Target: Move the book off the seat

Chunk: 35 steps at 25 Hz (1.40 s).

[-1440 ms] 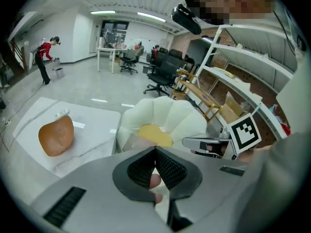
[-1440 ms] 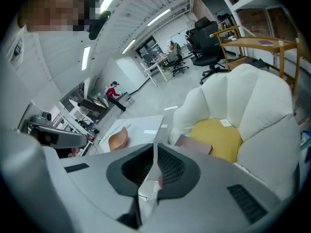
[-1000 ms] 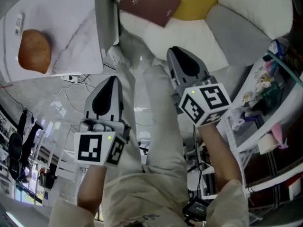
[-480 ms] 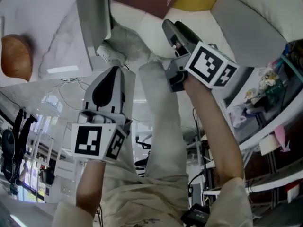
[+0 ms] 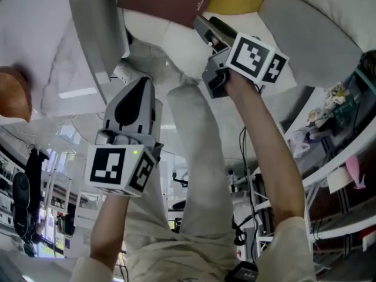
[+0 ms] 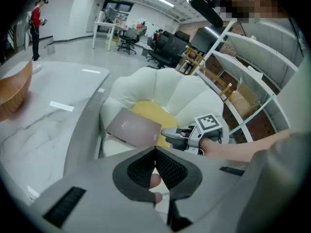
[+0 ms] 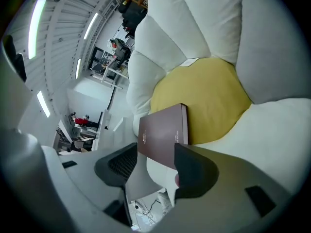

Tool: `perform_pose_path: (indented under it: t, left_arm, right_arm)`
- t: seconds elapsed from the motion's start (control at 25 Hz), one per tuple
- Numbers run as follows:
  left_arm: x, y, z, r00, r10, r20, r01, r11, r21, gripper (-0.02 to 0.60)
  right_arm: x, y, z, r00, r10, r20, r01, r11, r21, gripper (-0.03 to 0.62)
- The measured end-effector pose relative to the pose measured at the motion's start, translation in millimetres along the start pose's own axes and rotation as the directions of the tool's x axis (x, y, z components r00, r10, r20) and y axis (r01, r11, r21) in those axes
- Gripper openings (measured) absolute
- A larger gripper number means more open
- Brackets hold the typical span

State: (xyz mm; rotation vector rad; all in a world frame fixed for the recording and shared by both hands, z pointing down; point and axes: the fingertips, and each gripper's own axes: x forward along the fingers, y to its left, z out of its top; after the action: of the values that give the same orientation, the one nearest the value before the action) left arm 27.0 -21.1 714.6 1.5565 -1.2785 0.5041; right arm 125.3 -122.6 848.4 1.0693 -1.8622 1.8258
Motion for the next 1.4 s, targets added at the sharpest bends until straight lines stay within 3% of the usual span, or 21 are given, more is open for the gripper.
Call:
perform_pose_path:
  t: [0.6, 0.88, 1.16, 1.4]
  left_arm:
    - [41.6, 4.9, -18.1, 0.999, -0.019, -0.037, 0.019, 1.0, -0.006, 0.01]
    - [43.8, 6.2, -29.2, 0.999, -0.024, -0.044, 0.023, 0.999, -0.028, 0.01]
    - [39.3, 1.8, -32.4, 0.998, -0.032, -0.055, 0.031, 0.999, -0.012, 0.011]
    - [31.1, 3.5, -33.2, 0.999, -0.023, -0.039, 0.022, 0.999, -0.028, 0.011]
  right_arm:
    - [54.3, -54.8, 1.7, 0.999, -0.015, -0.045, 0.016, 1.0, 0.026, 0.244]
    - [75.0, -56.5, 5.8, 0.995, 0.066, -0.073, -0.065, 0.998, 0.013, 0.242]
    - [83.4, -61.7, 7.9, 0.983, 0.142, -0.113, -0.136, 0.989, 0.061, 0.242]
    - [72.0, -50.9, 10.6, 0.97, 0.218, -0.107, -0.215, 0.976, 0.04, 0.187]
